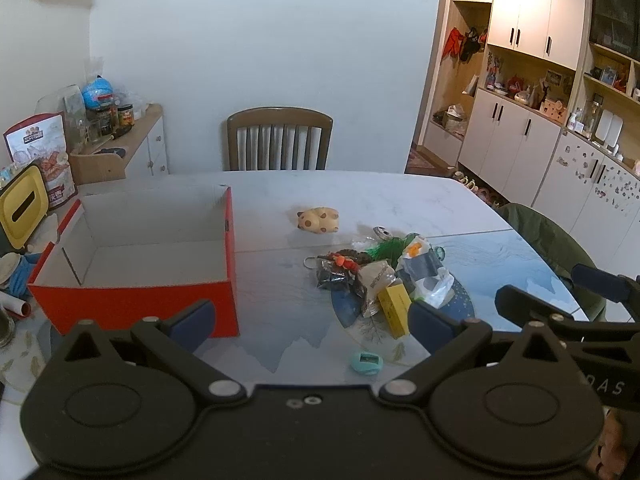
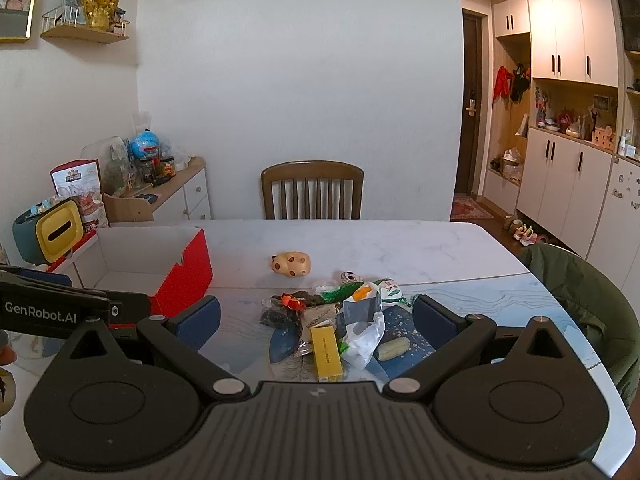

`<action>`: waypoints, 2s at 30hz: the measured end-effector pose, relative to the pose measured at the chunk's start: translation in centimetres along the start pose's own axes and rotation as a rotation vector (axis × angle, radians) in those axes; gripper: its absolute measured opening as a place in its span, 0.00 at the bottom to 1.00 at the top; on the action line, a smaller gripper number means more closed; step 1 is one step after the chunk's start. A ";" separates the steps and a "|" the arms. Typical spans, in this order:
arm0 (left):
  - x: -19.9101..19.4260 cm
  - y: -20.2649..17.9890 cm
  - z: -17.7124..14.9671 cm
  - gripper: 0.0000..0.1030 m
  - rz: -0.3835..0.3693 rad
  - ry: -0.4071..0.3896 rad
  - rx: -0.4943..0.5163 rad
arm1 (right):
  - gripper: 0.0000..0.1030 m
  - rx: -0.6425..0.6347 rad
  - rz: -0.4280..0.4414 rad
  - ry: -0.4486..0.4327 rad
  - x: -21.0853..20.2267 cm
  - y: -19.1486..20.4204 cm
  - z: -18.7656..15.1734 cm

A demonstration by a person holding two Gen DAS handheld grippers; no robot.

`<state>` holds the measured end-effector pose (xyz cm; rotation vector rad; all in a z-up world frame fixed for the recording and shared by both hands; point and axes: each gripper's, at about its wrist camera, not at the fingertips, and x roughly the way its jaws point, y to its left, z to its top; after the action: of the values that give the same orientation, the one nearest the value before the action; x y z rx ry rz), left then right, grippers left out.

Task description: Organize objects

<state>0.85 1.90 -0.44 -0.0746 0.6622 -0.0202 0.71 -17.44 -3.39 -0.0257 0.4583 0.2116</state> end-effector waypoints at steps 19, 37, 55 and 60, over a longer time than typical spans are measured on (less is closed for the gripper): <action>1.3 0.4 0.3 0.99 -0.022 0.014 0.011 | 0.99 -0.004 -0.010 0.003 0.8 0.8 0.4; 4.8 1.5 -0.1 0.99 -0.094 0.106 0.036 | 0.99 0.047 -0.020 0.058 3.5 -1.3 0.5; 8.3 2.8 -0.5 0.99 -0.273 0.143 0.209 | 0.97 0.097 -0.117 0.143 7.7 0.5 -0.1; 9.7 2.4 -1.4 0.99 -0.297 0.149 0.242 | 0.96 0.092 -0.126 0.154 9.3 0.6 -0.2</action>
<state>7.60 3.81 -7.63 0.0629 0.7888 -0.3939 8.64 -15.08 -7.65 0.0189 0.6178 0.0649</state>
